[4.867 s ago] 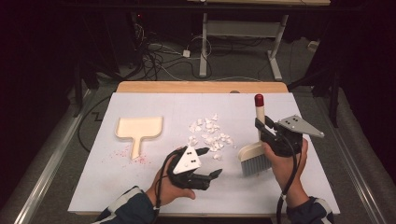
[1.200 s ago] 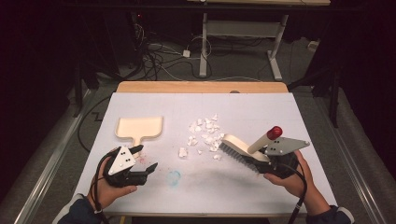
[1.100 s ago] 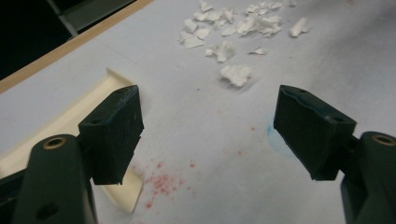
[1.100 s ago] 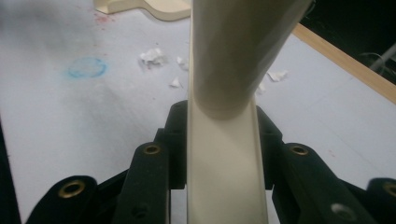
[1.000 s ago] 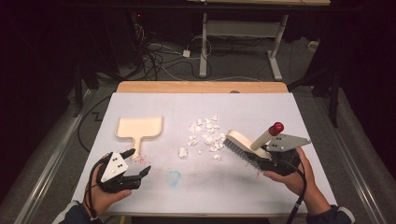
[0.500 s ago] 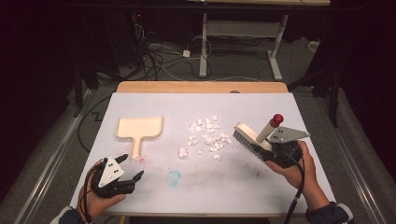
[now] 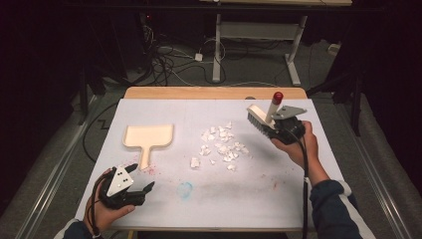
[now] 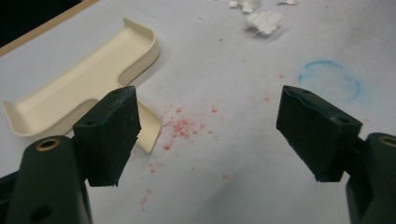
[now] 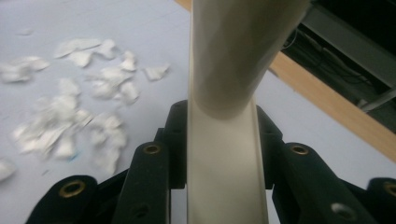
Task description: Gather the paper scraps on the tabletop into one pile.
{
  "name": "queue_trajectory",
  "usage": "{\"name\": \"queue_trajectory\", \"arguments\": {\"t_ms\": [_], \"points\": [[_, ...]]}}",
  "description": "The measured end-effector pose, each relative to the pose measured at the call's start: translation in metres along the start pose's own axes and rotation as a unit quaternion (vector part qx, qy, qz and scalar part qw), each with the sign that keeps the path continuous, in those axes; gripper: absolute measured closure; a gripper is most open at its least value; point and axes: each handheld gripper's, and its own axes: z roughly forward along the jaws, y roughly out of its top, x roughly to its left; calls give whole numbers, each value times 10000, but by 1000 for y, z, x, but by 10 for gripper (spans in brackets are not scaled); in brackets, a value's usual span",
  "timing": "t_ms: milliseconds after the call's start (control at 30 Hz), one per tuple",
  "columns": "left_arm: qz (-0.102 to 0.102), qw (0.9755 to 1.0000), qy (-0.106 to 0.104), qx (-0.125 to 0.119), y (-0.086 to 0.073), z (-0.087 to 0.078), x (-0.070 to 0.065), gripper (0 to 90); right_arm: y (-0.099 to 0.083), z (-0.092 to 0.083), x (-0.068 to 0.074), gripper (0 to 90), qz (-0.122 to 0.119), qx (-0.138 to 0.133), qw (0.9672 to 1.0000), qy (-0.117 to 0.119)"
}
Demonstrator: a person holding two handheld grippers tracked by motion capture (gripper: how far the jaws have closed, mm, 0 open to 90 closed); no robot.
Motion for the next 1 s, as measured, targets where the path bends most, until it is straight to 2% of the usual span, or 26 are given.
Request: {"name": "queue_trajectory", "arguments": {"t_ms": [67,133,200,267,333,400,500,633,700,833,1000], "points": [[80,10000,15,-42,1,2,0,206,8,15,0,674,-60,39,10000,-5],[30,10000,-29,39,0,3,-1,206,14,29,2,674,-132,49,9999,-59],[40,9999,32,165,-2,6,-1,206,20,44,4,674,-236,117,9996,-134],[-54,9998,30,171,-2,7,1,206,24,58,5,674,-287,187,9993,-138],[-47,9999,31,159,-1,6,1,206,29,70,6,674,-296,257,9991,-147],[-36,9999,59,108,0,5,0,206,33,81,7,674,-311,263,9990,-174],[-38,9997,117,223,0,7,-3,206,37,95,9,674,-355,350,9984,-257],[29,9998,31,204,1,6,-8,207,39,107,16,674,-404,375,9981,-277],[104,9998,3,173,1,7,-9,207,41,111,23,674,-439,321,9983,-230],[-30,9996,-95,269,0,9,-11,206,44,116,40,674,-639,300,9975,-77],[123,9997,-108,205,4,9,-16,206,47,114,55,673,-858,25,9956,372]]}}
